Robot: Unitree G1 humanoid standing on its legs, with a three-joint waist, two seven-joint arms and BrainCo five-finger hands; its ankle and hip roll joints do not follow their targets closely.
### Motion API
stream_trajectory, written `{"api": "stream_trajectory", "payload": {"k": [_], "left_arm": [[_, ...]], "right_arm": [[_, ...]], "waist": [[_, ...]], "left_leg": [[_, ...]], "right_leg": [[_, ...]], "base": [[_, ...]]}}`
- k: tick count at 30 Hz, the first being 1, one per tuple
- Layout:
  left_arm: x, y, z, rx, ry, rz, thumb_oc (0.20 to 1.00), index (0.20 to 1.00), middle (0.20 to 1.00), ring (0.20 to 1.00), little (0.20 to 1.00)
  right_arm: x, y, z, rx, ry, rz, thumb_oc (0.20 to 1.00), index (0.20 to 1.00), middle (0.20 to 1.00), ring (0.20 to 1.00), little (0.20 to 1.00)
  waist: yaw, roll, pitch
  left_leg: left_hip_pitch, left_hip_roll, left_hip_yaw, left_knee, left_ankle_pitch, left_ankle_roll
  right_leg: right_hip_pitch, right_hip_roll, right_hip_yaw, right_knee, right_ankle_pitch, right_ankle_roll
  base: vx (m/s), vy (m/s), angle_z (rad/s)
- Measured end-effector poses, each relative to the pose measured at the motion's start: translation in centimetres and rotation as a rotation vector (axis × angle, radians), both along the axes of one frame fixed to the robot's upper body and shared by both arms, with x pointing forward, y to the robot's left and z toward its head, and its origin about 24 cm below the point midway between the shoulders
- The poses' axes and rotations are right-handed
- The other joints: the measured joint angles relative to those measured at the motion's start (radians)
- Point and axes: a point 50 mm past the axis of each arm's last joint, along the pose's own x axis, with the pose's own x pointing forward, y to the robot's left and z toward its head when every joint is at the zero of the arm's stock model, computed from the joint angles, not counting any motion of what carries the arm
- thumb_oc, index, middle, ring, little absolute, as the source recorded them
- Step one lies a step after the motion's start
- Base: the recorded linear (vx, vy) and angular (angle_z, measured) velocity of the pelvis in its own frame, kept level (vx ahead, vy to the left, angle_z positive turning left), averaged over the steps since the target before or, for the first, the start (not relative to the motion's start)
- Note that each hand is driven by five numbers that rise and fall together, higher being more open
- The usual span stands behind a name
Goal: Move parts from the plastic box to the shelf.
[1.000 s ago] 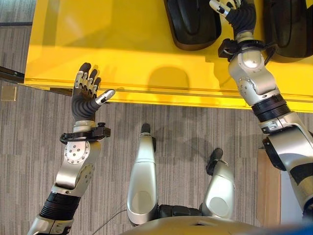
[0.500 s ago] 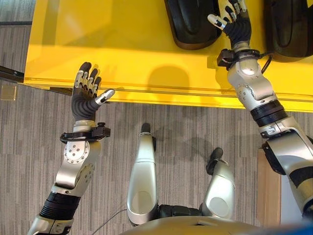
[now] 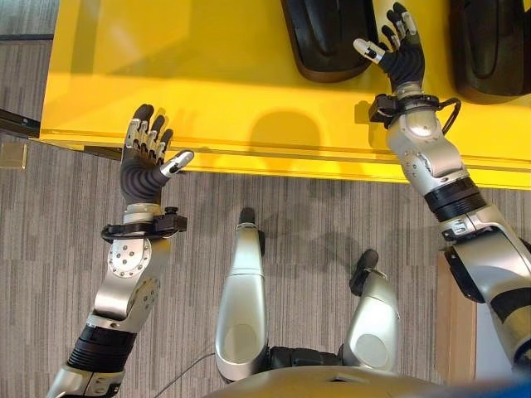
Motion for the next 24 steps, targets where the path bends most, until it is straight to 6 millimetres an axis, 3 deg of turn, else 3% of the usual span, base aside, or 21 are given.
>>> {"api": "stream_trajectory", "payload": {"k": [24], "left_arm": [[0.0,0.1,0.1,-0.001,-0.005,0.006,1.000,1.000,1.000,1.000,1.000]], "right_arm": [[-0.9,1.6,-0.6,0.017,-0.016,0.085,1.000,1.000,1.000,1.000,1.000]], "waist": [[0.000,0.000,0.000]], "left_leg": [[-0.010,-0.001,-0.003,0.005,-0.001,0.001]], "right_leg": [[-0.005,0.000,-0.001,0.001,0.000,0.000]], "base": [[0.00,0.000,0.00]]}}
